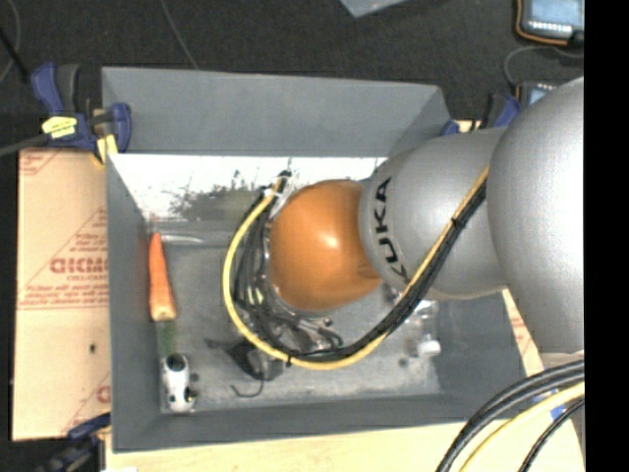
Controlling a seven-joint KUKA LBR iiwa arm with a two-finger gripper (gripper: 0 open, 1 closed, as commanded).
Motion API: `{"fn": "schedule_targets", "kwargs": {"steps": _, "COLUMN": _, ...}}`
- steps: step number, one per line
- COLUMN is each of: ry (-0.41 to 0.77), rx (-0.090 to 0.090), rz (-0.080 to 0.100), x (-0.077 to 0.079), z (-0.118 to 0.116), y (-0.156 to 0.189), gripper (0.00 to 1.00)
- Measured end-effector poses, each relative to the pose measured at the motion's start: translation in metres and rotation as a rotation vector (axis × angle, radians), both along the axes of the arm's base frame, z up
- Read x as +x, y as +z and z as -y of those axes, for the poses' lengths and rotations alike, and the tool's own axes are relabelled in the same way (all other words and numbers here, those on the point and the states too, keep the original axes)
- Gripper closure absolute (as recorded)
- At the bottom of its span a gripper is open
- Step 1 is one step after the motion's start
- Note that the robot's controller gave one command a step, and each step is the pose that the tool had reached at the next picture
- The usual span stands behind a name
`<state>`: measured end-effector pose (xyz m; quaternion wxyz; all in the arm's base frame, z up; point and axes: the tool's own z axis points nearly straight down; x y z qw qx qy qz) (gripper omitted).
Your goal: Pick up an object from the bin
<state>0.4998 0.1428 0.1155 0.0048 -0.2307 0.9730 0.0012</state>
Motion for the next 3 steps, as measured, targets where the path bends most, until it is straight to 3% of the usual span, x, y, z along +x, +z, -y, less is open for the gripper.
{"fn": "schedule_targets", "kwargs": {"steps": 3, "ry": -0.003, "rx": 0.000, "rz": 0.001, "x": 0.000, "z": 0.000, "y": 0.035, "gripper": 1.00}}
